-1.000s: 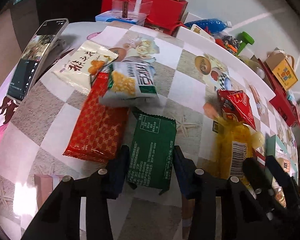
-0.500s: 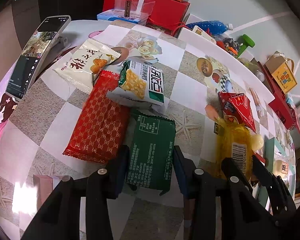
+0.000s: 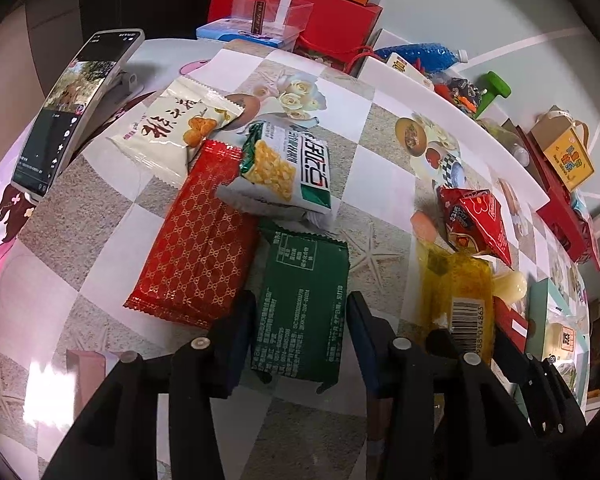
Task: Organize snacks
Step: 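Grasp the yellow mesh bag with the right tool while the left tool grasps the green packet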
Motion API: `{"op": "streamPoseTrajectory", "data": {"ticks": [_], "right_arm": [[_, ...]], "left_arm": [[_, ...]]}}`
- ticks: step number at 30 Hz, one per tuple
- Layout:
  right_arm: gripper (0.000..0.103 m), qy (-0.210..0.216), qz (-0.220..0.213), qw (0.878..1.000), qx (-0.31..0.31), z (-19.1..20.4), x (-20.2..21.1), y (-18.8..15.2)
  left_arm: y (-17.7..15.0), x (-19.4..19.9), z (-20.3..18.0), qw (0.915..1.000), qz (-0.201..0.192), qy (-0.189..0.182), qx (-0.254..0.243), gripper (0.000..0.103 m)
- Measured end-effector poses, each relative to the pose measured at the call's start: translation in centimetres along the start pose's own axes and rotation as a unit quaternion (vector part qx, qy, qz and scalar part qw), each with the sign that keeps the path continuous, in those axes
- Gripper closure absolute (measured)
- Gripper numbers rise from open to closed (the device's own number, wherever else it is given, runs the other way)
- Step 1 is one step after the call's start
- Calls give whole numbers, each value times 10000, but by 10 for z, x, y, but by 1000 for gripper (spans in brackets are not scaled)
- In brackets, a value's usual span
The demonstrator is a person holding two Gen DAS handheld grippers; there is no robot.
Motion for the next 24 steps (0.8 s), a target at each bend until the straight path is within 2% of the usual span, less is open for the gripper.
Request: {"op": "streamPoseTrajectory", "data": {"ticks": [3,15,17,19,21,24], "right_arm": [[50,7,-4,10000,-83,-3,-3,-1],[49,12,-16,9998,-186,-6,-7,-4],[49,15,-17,9998,-188,-6,-7,-3],[52,20,-31,9998,-192,-6,-6,-3],[57,24,-87,9998,-175,-6,-2,-1],[59,7,-181,9996,-199,-7,3,3]], "left_arm": [[0,-1,-4,10000,-10,37,-77,47],[0,-3,-8,9991,-101,302,-275,47],[0,-3,-7,9990,-114,336,-267,50],[1,-2,-4,9989,-126,395,-238,62],[1,0,-3,9994,-126,283,-173,62],[2,4,-1,9997,-145,173,-60,62]]}}
Point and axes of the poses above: each gripper's, at about its wrist camera, not at the fingertips, and x roughly against the way its jaws point, z to its left, y to its top, the point moved 9 cm from there along -x, roughly the way its jaws point, and after that the axes turned 4 degrees about y, right-handed, at the moved point
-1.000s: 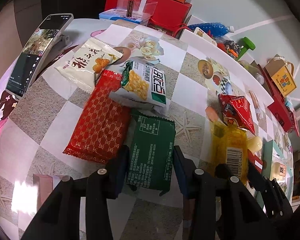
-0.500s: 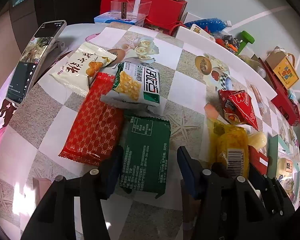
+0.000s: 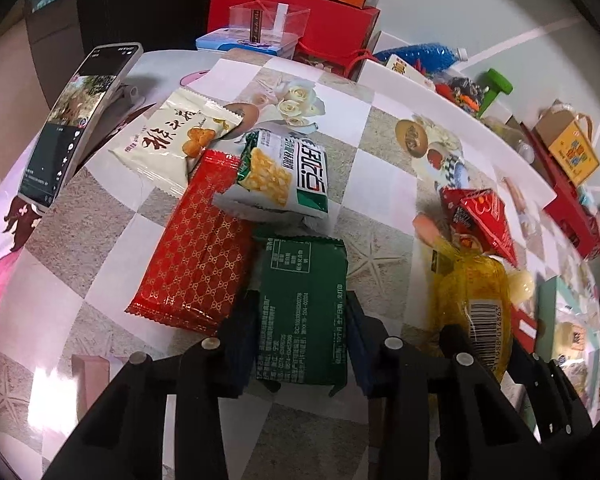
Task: Organize snacks
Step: 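Grasp the yellow mesh bag with the right tool while the left tool grasps the green packet, then carry the yellow bag and green packet over the white tray and open both tools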
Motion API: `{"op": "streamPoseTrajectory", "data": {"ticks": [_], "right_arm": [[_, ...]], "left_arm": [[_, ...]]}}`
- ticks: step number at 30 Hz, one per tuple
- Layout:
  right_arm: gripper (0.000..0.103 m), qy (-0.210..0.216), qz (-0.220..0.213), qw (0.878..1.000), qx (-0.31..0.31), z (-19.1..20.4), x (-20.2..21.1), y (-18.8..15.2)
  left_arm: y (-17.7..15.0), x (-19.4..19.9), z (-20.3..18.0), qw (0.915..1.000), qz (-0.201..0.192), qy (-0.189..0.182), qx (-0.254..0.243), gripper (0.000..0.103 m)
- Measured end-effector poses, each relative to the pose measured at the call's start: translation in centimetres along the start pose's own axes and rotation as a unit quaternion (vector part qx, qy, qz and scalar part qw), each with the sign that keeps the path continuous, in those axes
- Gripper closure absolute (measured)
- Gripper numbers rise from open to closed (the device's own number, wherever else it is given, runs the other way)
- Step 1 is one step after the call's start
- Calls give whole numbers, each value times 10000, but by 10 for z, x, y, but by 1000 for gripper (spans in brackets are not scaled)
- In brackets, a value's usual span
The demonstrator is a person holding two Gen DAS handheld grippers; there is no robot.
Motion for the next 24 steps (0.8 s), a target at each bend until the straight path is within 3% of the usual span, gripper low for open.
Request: {"op": "streamPoseTrajectory", "data": {"ticks": [15,24], "right_arm": [[59,200,-701,9972,-175,-5,56,30],[59,135,-817,9959,-355,-20,70,33]], "left_arm": [[21,57,-12,9973,-640,-348,-24,62],[24,74,-38,9949,-825,-542,-226,62]]}}
Point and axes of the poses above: each gripper's, at about its wrist camera, not at the fingertips, and x roughly against the way its jaws point, z to its left, y to its top, the point moved 9 cm from there along -x, roughly the way its jaws point, and after that the axes turned 4 degrees about y, right-handed, at the moved point
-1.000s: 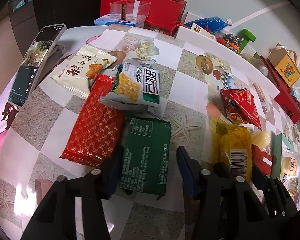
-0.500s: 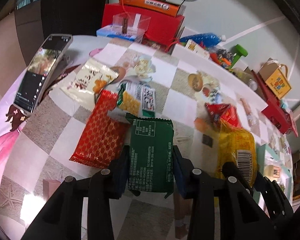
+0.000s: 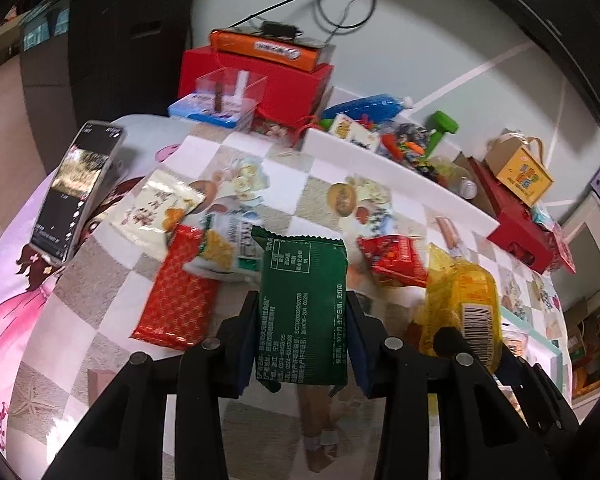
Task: Organize snacks
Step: 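Carry the yellow bag and green packet over the white tray and open both tools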
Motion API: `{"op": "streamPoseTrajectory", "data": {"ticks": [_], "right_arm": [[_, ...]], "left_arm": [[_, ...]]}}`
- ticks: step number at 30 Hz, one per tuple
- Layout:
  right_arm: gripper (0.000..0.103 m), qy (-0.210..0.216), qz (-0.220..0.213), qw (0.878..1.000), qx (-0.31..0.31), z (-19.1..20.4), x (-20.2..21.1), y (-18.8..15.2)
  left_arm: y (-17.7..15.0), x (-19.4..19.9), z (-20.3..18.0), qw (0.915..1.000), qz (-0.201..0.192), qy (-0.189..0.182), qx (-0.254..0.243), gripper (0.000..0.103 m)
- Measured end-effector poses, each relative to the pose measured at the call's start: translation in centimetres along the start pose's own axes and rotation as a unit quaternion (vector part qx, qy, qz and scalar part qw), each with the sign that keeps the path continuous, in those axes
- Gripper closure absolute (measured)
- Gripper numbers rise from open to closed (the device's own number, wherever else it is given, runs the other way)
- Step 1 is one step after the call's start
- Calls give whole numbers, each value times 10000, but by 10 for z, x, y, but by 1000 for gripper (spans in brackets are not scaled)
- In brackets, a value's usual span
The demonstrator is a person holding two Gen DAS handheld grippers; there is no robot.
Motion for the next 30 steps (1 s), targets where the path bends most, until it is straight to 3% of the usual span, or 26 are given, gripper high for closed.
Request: {"op": "streamPoseTrajectory", "data": {"ticks": [7,14,19,30], "right_arm": [[59,-372,-183,9986,-315,-45,21,4],[59,-1076,-425,9906,-732,-113,58,6],[59,-1570,-605,9785,-1189,-169,94,0],[59,-2549,-841,9403,-2094,-280,163,-30]], "left_arm": [[-2,8,-46,9987,-78,-352,-350,62],[-16,14,-110,9923,-35,-887,-863,62],[-34,19,-159,9841,38,-1241,-1273,62],[-79,17,-246,9633,239,-1681,-2077,62]]}}
Point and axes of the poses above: each gripper's, at about its wrist camera, not at the fingertips, and x roughly against the way its jaws point, z to its left, y to its top, the point moved 9 cm from there along -x, roughly the way its jaws point, and after that the axes turned 4 degrees about y, right-handed, at the moved point
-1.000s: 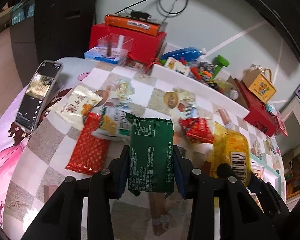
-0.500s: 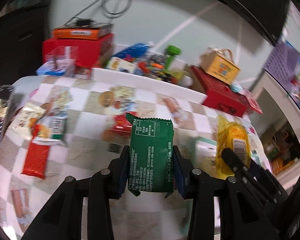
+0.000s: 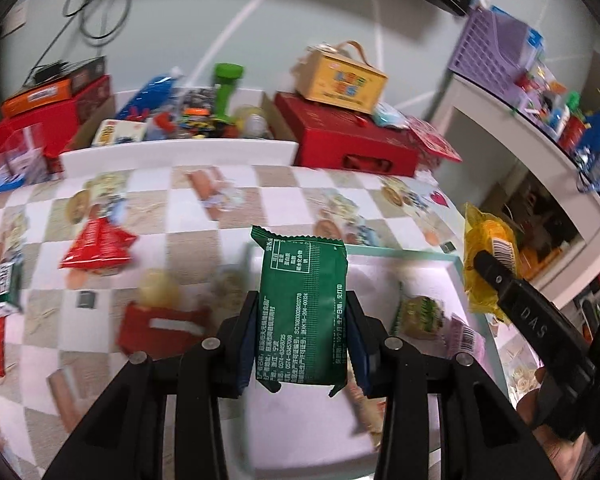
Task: Organize snacks
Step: 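Carry the yellow bag and green packet over the white tray and open both tools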
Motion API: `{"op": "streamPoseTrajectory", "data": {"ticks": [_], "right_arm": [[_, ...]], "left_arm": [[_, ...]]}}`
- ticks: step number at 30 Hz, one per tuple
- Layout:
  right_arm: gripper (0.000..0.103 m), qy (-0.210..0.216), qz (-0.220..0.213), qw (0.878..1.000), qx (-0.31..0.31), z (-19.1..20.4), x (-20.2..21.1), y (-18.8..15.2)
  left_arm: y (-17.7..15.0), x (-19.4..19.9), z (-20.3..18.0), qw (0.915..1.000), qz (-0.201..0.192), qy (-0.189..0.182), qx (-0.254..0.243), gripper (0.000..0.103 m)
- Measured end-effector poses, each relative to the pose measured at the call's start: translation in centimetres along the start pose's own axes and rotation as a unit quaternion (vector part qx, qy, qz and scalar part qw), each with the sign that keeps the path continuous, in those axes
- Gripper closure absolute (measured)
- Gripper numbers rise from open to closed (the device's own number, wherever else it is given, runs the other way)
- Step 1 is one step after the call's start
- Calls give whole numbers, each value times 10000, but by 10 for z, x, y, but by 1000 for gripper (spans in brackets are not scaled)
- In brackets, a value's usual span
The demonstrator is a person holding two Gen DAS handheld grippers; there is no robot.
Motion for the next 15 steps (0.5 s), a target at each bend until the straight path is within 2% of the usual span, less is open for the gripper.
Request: {"op": "streamPoseTrajectory", "data": {"ticks": [6,15], "right_arm": [[59,-119,104,9993,-349,-35,-12,-2],[59,-58,561,9973,-468,-40,-45,-26]], "left_arm": [[-5,-17,-32,9994,71,-38,-349,62],[-6,-43,-55,9982,79,10,-596,62]]}}
Point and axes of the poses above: each gripper's, at about its wrist camera, not at the fingertips, and x roughly against the way its jaws point, z to its left, y to its top, the point moved 9 cm from there along -x, roughly the way its jaws point, and after that the axes turned 4 degrees about y, right-handed, at the moved point
